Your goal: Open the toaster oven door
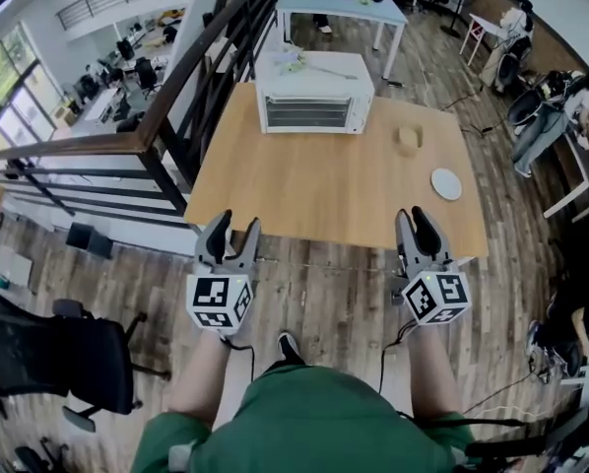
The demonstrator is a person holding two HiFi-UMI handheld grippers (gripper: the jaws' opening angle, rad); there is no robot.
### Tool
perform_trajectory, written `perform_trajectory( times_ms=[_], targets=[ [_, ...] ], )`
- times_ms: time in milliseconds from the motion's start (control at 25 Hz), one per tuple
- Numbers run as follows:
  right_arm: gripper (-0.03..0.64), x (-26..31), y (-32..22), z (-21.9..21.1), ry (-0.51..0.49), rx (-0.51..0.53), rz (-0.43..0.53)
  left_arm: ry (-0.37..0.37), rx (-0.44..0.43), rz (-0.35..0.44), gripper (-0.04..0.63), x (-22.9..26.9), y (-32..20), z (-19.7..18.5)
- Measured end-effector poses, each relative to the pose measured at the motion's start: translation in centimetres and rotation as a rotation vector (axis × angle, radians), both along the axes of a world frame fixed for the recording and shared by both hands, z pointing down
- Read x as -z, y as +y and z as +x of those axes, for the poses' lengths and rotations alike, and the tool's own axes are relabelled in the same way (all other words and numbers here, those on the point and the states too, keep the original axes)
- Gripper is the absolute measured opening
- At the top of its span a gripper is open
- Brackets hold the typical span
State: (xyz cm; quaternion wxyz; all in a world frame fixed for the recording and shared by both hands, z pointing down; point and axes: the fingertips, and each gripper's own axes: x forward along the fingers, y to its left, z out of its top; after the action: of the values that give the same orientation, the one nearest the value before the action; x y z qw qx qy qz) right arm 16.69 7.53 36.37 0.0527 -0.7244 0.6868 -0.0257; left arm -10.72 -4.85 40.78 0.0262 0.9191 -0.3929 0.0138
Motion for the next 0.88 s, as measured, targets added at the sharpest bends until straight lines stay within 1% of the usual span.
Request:
perform_trajectory(
  times_ms=[240, 480, 560, 640, 760, 880],
  targets=[
    [0.144, -1.1, -6.5, 0.1, -0.012, -0.005, -0.018, -0.008, -0.002, -0.011, 0.213, -0.8, -6.4, 0.2],
    [0.149, -2.3, -11.7, 1.4, -0.040, 0.036, -0.045, -0.014, 0.012, -0.025, 0.213, -0.9, -10.1, 1.4],
    [0.155, -3.1, -13.8, 2.2, -0.079, 0.068, -0.053, -0.018, 0.017, -0.031, 0.213, -1.1, -11.4, 2.1],
    [0.161, -4.0, -16.3, 3.1, -0.149, 0.105, -0.056, -0.025, 0.031, -0.033, 0.213, -1.3, -12.7, 3.0],
    [0.164, -5.1, -20.4, 4.8, -0.257, 0.170, -0.061, -0.042, 0.078, -0.032, 0.213, -1.2, -14.8, 4.1],
    [0.170, -6.2, -24.1, 6.5, -0.311, 0.236, -0.083, -0.050, 0.124, -0.039, 0.213, -1.2, -16.6, 5.5]
  ],
)
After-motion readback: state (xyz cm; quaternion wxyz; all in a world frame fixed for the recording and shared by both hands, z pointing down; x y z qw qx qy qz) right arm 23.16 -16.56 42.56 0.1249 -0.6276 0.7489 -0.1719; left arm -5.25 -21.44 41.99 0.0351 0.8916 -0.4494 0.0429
